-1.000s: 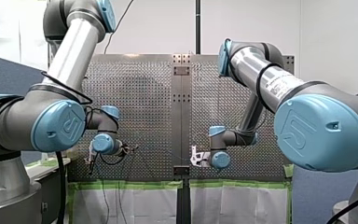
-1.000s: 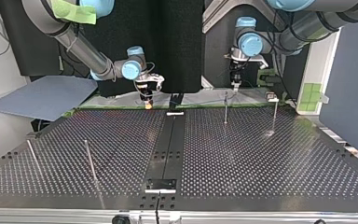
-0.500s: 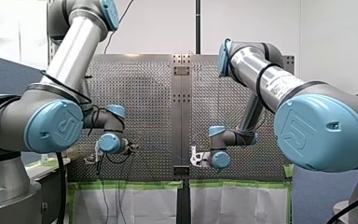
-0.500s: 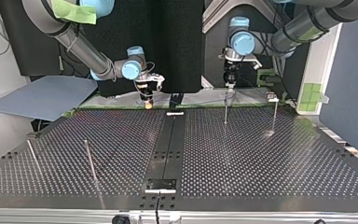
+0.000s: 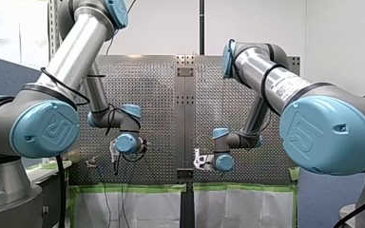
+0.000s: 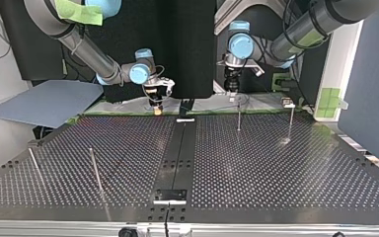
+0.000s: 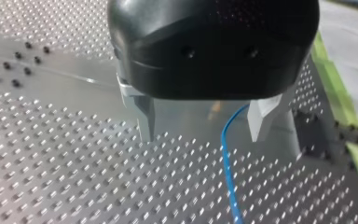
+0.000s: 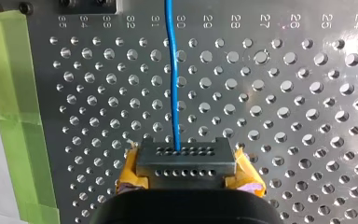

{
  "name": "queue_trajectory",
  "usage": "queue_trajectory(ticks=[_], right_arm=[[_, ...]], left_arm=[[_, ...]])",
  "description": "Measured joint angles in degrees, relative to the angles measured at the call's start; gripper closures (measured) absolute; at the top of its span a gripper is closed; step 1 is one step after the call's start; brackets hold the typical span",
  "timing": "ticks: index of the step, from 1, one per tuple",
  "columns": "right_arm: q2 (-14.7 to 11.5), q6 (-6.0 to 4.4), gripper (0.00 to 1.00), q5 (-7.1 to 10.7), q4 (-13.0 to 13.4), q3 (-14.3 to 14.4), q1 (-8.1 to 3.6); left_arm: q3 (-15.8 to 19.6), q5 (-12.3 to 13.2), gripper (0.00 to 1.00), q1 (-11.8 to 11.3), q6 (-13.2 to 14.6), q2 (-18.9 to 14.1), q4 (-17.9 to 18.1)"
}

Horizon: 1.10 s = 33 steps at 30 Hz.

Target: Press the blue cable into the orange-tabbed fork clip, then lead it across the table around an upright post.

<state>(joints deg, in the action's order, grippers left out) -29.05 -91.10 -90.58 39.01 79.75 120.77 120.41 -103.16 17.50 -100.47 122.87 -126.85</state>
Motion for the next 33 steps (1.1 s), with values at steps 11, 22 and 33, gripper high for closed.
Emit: queue_trajectory(ticks=[11,22,33], right_arm=[[0.0,0.04,1.00,0.03,-0.2,0.0,0.26],[0.0,0.28,1.00,0.04,-0.2,0.0,0.38],[0.0,0.34,1.00,0.04,-0.2,0.0,0.39]], left_arm=[[-5.0,-4.9,0.02,1.5,-1.9,5.9,0.2],[-8.4,-7.7,0.02,1.3,-1.6,9.0,-0.6],[-11.2,-8.2,0.02,1.2,-0.4,9.1,-1.8]])
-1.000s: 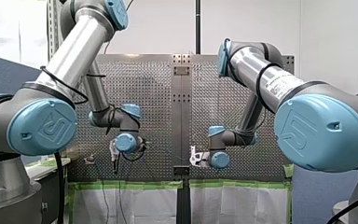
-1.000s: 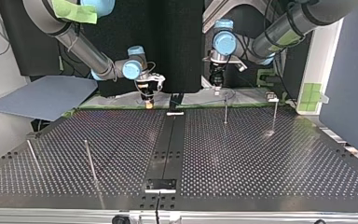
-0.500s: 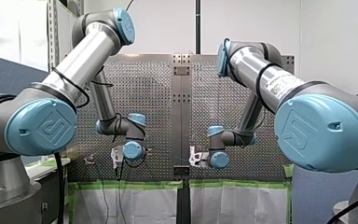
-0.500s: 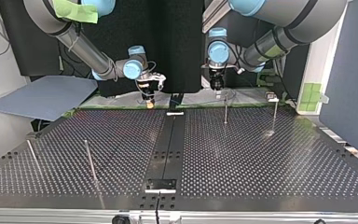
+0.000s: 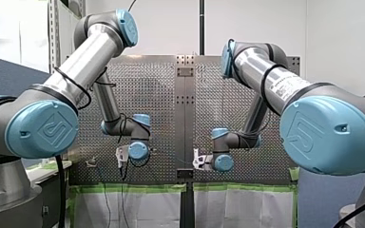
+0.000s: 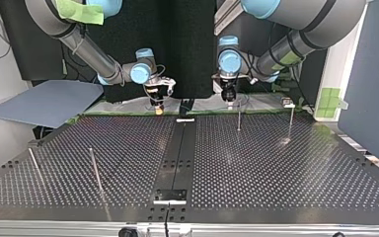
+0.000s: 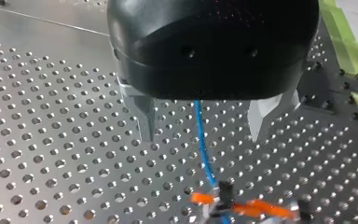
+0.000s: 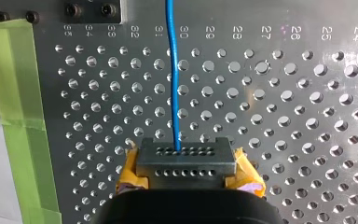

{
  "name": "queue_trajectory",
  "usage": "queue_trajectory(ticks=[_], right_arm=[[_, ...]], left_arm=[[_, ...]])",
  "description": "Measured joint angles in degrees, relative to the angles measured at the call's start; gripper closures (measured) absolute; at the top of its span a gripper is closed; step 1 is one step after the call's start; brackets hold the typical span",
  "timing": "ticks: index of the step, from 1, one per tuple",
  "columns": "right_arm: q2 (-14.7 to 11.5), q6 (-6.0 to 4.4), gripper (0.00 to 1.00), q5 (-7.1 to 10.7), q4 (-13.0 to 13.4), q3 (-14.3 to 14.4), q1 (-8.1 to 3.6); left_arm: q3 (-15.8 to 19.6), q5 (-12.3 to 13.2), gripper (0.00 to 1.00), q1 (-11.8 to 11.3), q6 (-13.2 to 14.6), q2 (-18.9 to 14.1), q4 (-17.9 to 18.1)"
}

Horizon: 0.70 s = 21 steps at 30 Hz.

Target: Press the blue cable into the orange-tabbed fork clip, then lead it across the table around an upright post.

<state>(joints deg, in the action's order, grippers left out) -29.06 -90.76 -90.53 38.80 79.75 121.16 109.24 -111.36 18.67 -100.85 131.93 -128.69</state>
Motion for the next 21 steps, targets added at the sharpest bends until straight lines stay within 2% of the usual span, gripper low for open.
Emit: queue_trajectory(ticks=[5,10,21], right_arm=[[0.0,-0.03,1.00,0.00,0.1,0.0,0.00],[0.0,0.02,1.00,0.01,0.0,0.0,0.00],[0.0,0.04,1.00,0.09,0.0,-0.1,-0.04]], left_arm=[[-1.8,-0.4,0.02,-0.1,0.1,0.7,-0.9],[-3.9,-1.4,0.02,-0.2,-0.1,3.2,-2.9],[-6.5,-2.7,0.02,0.2,-0.2,4.3,-2.5]])
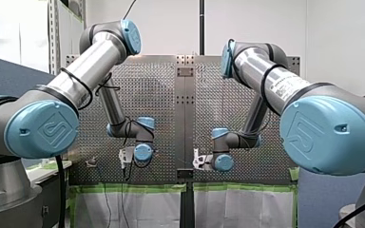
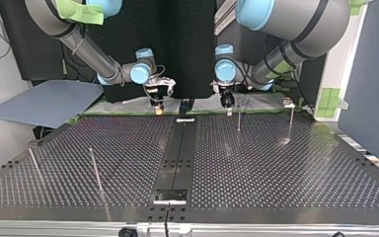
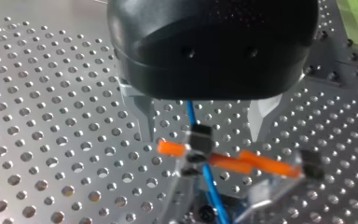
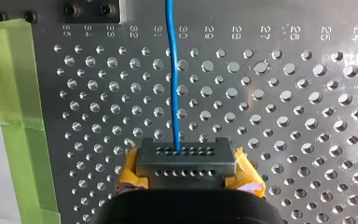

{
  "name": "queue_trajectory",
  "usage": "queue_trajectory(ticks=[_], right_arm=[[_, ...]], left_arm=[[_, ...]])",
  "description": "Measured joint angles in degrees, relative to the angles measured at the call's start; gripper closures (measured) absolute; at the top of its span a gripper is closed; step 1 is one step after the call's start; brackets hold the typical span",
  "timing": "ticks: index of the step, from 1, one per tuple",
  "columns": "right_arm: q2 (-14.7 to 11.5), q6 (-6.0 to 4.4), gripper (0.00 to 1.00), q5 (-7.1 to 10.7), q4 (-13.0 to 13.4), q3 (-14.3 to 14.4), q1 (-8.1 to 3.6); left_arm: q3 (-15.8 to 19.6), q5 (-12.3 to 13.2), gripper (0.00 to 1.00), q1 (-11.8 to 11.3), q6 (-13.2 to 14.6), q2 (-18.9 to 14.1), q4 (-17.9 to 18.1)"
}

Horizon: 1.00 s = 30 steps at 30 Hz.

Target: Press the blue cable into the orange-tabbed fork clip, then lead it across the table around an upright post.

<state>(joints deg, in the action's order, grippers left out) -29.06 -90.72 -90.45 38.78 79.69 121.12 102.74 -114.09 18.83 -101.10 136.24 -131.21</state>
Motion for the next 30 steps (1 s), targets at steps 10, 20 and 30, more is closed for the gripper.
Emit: queue_trajectory(ticks=[10,20,30], right_arm=[[0.0,0.00,1.00,0.03,0.0,0.0,-0.04],[0.0,0.00,1.00,0.09,-0.1,0.0,-0.03],[0.0,0.00,1.00,0.09,0.0,0.0,-0.09]], left_arm=[[-0.2,-1.2,0.02,-0.3,0.9,0.0,-0.7],[-0.5,-1.8,0.85,-0.1,2.0,0.0,0.3],[-0.6,-1.6,1.00,0.1,3.0,0.0,0.7]])
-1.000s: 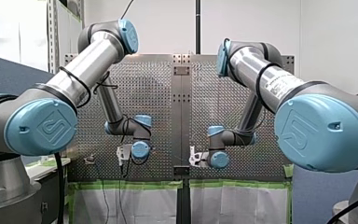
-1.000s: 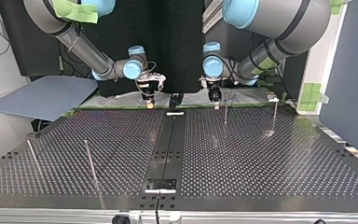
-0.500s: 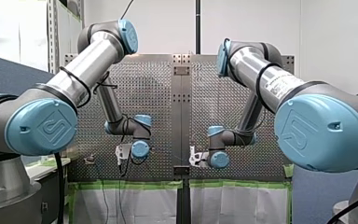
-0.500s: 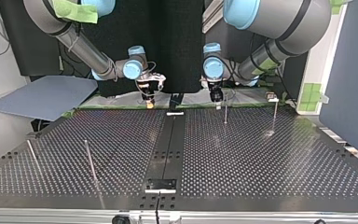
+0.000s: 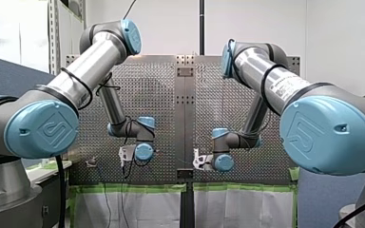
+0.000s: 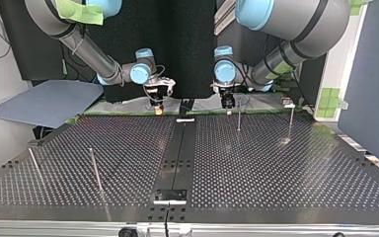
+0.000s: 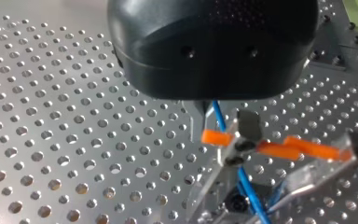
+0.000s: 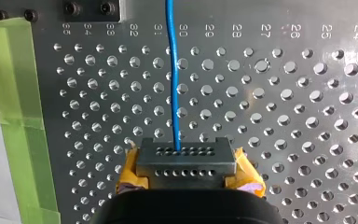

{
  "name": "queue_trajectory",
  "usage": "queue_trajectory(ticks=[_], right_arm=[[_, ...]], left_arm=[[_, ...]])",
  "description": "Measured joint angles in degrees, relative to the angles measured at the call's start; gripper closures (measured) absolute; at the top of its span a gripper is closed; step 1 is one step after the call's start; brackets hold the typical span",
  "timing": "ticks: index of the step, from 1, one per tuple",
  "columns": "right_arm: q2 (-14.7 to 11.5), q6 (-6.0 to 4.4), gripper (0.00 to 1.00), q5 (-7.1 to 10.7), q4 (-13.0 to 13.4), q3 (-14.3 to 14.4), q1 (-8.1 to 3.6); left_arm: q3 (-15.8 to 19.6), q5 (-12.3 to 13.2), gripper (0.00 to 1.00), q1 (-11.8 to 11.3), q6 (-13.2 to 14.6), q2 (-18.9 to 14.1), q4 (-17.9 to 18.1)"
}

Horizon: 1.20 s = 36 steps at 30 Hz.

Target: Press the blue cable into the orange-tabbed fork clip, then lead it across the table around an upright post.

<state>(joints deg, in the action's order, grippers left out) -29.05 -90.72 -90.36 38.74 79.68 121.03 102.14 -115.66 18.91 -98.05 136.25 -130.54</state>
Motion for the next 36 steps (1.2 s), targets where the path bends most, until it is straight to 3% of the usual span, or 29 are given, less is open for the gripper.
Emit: queue_trajectory(ticks=[8,14,36], right_arm=[[0.0,0.12,1.00,-0.07,-0.1,-0.1,-0.12],[-1.3,1.56,1.00,-0.86,-2.2,-0.6,-0.32],[-11.3,2.14,1.00,-1.59,-10.5,-0.6,0.74]], left_arm=[[0.0,0.4,1.00,0.1,0.2,-0.1,-0.3],[-0.1,0.5,1.00,0.7,0.9,-0.6,-1.6],[0.0,-2.0,1.00,5.3,0.0,-12.2,-10.9]])
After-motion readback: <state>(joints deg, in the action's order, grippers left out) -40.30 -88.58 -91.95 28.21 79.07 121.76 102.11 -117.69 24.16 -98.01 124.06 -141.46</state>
